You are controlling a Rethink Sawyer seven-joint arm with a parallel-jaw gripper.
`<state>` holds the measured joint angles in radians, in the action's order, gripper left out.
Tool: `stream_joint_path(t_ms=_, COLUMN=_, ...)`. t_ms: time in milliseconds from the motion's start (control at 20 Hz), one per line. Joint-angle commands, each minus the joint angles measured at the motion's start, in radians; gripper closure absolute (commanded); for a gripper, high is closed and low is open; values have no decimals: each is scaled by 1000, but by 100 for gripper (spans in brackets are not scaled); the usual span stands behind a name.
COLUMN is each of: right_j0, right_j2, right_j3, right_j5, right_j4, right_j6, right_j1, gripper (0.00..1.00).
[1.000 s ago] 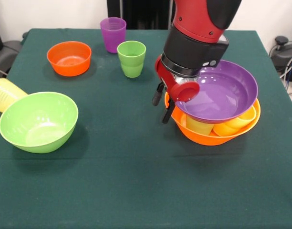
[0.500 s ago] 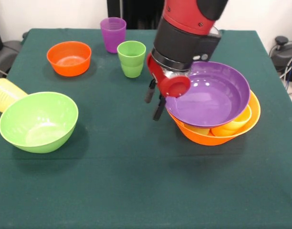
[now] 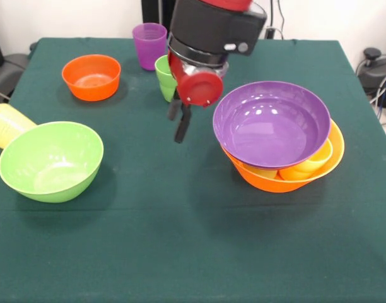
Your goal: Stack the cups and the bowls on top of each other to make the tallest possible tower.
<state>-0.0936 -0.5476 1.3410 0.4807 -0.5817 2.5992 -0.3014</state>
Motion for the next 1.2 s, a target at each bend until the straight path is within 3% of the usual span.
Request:
stream_joint_path(t_ms=50, right_j0=19, right_j2=157, right_j3=66, right_j5=129, right_j4=81, right_j6=-24, right_j1=-23, gripper=0)
stream_joint_path(t_ms=650, right_j0=101, right_j2=209, right_j3=49, right_j5=122, right_j4=138, right_j6=-126, right_j1=-37, gripper=0)
stream_joint_path(t_ms=1000, right_j0=176, right_j2=271, right_j3=22, right_j5=127, right_j4=205, right_j6=-187, right_j1=-44, gripper=0)
stream_joint_path(t_ms=1200, right_j0=188, right_j2=264, right_j3=-25, right_j5=167, right_j4=260, right_j6=-192, right_j1=-56, gripper=0)
